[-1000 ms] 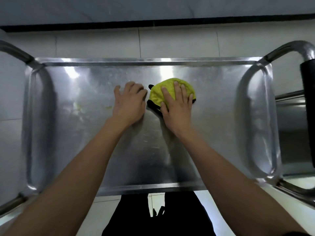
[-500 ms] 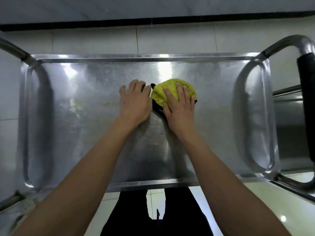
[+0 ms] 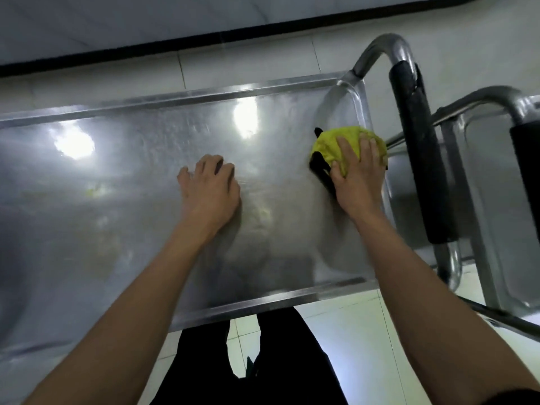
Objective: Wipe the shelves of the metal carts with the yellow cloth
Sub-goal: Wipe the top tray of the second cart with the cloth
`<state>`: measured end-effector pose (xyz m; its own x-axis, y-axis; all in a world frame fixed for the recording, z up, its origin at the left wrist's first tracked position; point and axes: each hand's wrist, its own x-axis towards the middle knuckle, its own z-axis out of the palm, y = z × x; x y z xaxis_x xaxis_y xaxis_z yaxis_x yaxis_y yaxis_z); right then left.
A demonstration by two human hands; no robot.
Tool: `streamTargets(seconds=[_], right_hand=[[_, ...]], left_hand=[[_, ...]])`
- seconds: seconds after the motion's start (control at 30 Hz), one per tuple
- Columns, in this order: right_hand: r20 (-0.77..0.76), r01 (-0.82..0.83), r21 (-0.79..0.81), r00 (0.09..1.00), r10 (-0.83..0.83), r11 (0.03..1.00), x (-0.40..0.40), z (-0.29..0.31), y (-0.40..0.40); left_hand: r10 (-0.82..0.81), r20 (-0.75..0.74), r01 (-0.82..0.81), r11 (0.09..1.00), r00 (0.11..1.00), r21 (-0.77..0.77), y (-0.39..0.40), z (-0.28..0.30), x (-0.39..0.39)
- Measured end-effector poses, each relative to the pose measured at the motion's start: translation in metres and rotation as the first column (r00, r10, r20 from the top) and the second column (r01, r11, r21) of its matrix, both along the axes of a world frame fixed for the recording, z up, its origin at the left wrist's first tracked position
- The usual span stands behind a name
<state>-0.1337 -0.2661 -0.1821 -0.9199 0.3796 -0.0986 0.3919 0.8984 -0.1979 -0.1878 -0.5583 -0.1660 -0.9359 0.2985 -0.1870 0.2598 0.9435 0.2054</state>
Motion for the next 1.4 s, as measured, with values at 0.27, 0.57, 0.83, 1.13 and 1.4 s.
streamTargets(seconds=[0.27,0.57,0.83,1.13,1.4], right_hand=[[-0.012,0.012,-0.033,1.000,-0.012,0.999,0.009,-0.004,-0.005],[0.028,-0.085,-0.076,0.996,0.088,0.993,0.030,-0.001,-0.085],[0.045,-0.247,-0.073,0.967,0.251,0.966,0.027,-0.004,-0.204],[0.036,-0.368,-0.116,0.927,0.374,0.923,0.021,-0.003,-0.297],[0.006,-0.365,-0.128,0.930,0.369,0.922,0.031,-0.001,-0.276]], left_hand=[[0.011,0.047,-0.010,0.999,0.999,-0.035,0.009,0.002,0.005],[-0.022,0.055,0.025,0.999,0.998,-0.047,-0.030,0.012,0.023],[0.047,-0.039,-0.049,0.998,0.998,-0.049,-0.122,0.013,0.053],[-0.042,-0.134,0.042,0.999,0.990,-0.001,-0.169,-0.006,0.066],[-0.013,-0.141,0.006,0.999,0.990,-0.051,-0.156,-0.005,0.065]])
